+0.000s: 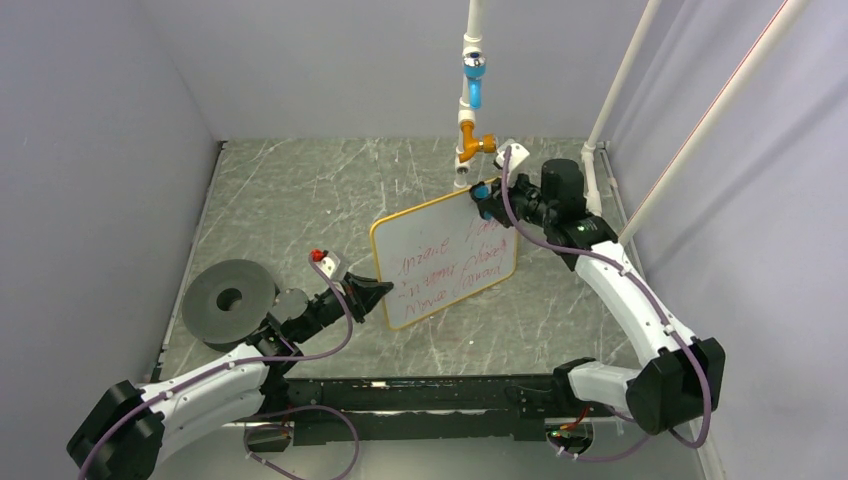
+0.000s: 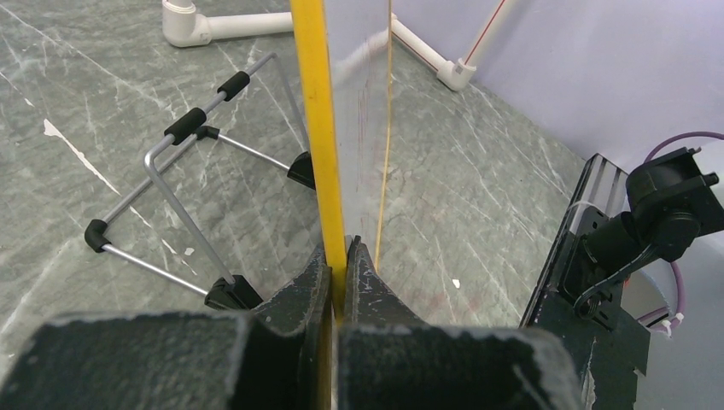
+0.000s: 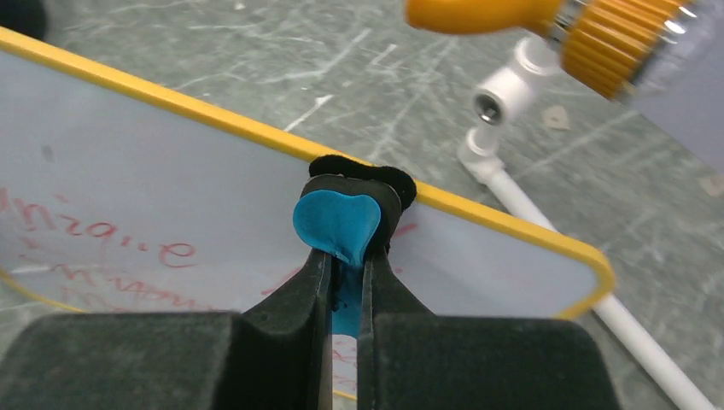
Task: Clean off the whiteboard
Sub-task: Erase the whiteboard at the center of the board.
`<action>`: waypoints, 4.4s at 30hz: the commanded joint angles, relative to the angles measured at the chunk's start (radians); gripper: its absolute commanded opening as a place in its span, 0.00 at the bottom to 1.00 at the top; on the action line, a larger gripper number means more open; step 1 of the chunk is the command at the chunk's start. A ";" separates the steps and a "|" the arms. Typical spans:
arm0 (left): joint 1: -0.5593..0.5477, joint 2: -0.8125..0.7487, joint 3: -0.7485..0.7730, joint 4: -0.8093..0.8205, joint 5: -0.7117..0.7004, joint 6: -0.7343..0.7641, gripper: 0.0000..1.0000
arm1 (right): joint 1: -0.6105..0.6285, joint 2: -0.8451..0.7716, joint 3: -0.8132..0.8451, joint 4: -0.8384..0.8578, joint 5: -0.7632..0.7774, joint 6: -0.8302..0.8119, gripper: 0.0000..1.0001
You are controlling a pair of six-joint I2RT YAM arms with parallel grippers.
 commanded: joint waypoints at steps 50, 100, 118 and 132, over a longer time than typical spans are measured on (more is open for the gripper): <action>-0.014 0.067 0.048 -0.014 0.127 0.060 0.00 | 0.120 0.027 0.004 0.122 0.323 0.049 0.00; -0.013 0.055 0.041 0.018 0.165 0.026 0.00 | 0.027 -0.013 -0.084 0.111 0.081 0.030 0.00; -0.013 0.068 0.029 0.049 0.186 0.002 0.00 | 0.009 0.052 0.050 0.090 0.121 0.077 0.00; -0.010 0.082 0.022 0.068 0.190 -0.001 0.00 | 0.076 0.019 -0.074 0.100 0.096 0.043 0.00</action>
